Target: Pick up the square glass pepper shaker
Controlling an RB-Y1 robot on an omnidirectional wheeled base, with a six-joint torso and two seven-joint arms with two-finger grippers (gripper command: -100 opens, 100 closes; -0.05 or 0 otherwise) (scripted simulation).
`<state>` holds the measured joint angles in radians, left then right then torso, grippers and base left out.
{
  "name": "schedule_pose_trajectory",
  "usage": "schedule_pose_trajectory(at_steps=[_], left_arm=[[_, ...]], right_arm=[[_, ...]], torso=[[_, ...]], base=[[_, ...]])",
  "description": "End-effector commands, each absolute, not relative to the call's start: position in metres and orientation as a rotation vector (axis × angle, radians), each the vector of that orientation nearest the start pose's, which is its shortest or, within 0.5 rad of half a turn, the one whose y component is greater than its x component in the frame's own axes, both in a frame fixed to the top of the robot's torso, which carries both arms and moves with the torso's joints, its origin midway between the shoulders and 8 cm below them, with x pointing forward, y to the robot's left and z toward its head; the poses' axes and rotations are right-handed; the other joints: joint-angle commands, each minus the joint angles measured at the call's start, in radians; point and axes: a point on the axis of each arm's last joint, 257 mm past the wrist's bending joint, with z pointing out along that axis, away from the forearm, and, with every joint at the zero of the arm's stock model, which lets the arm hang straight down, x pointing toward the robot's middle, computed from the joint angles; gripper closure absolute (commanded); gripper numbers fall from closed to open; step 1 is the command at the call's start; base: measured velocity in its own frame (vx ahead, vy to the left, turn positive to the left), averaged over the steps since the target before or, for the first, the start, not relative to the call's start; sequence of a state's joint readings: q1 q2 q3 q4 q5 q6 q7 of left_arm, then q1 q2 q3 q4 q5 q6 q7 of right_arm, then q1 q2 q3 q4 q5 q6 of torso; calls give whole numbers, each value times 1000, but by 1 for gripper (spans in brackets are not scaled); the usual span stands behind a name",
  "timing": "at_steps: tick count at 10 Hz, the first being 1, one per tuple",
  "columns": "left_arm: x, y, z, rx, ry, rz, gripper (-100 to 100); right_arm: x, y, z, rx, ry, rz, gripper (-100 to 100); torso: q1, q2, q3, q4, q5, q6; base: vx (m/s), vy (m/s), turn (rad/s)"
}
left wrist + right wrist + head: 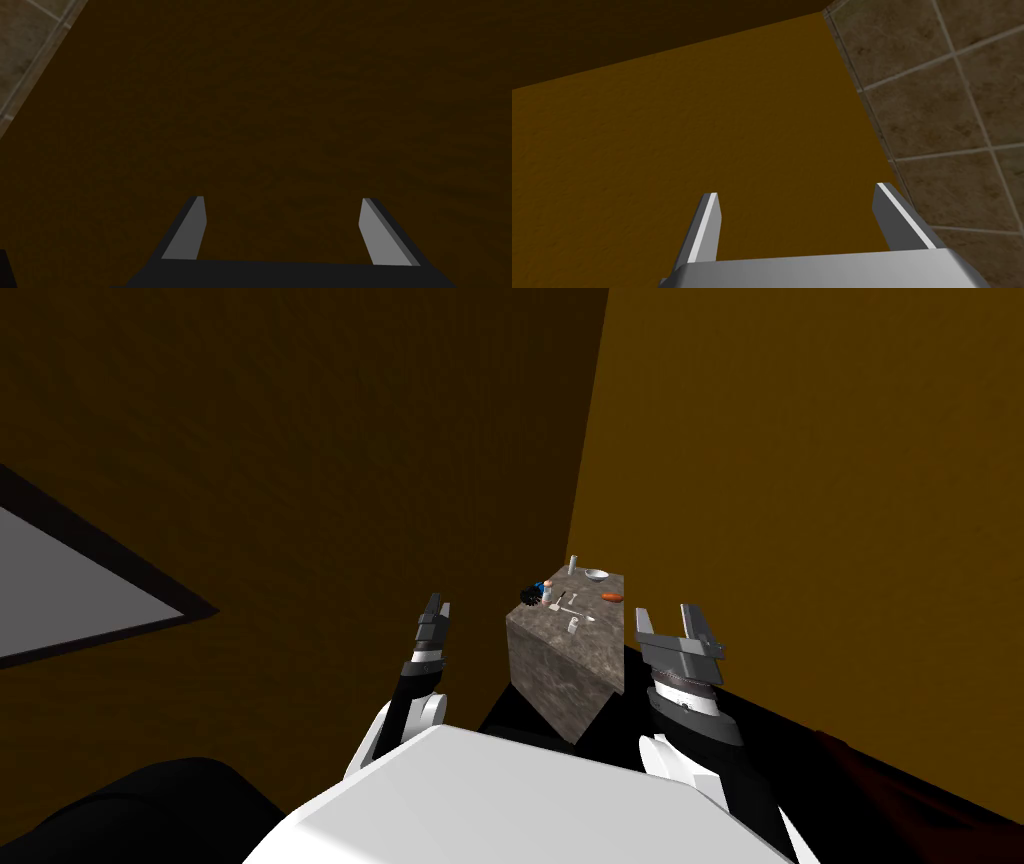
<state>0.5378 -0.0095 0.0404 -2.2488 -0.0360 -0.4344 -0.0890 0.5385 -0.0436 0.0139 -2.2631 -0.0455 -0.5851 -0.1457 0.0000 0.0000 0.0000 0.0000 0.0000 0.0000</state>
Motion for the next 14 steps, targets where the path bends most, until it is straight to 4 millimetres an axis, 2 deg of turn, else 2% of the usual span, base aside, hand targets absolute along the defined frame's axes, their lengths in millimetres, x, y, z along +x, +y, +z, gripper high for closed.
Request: schedule_pose_trajectory(at_steps=[1, 3, 4, 7, 8, 9, 10, 11, 12, 13, 14], left_arm=[[354, 299, -15, -705, 736, -1112, 0], [354, 299, -15, -705, 736, -1112, 0], [354, 299, -15, -705, 736, -1112, 0], [354, 299, -15, -705, 736, -1112, 0], [354, 299, -15, -705, 736, -1112, 0], [354, 299, -15, -705, 736, -1112, 0], [354, 299, -15, -705, 736, -1112, 0], [354, 299, -15, -705, 736, -1112, 0], [354, 299, -15, -705, 736, -1112, 0], [354, 299, -15, -705, 736, -1112, 0], [354, 299, -15, -705, 736, -1112, 0]], right_arm=[[343, -276, 13, 678, 609, 1460, -100], [358, -274, 3, 680, 661, 1436, -100], [358, -274, 3, 680, 661, 1436, -100], [391, -273, -24, 691, 770, 1374, -100], [392, -274, -26, 695, 773, 1372, -100], [405, -274, -37, 699, 818, 1343, -100], [406, -274, -39, 702, 821, 1342, -100], [420, -274, -50, 704, 868, 1309, -100], [420, -275, -53, 709, 873, 1306, -100], [435, -276, -64, 708, 922, 1271, -100], [436, -277, -69, 716, 929, 1266, -100]], torso=[[0, 0, 0, 0, 0, 0], [1, 3, 2, 1, 0, 0], [1, 5, 3, 1, 0, 0], [0, 4, 2, 1, 0, 0], [0, 5, 3, 1, 0, 0], [-1, 4, 2, 1, 0, 0], [-1, 4, 2, 1, 0, 0], [-1, 3, 2, 1, 0, 0], [-1, 4, 2, 1, 0, 0], [-1, 3, 2, 1, 0, 0], [-1, 4, 2, 1, 0, 0]], base=[[-33, 16, 142], [-74, 26, 97], [-49, 2, 26], [-69, -3, 101], [-61, -9, 39], [-60, -5, 95], [-48, -6, 43], [-67, -3, 99], [-55, 0, 54], [-66, -6, 98], [-55, -5, 67]])
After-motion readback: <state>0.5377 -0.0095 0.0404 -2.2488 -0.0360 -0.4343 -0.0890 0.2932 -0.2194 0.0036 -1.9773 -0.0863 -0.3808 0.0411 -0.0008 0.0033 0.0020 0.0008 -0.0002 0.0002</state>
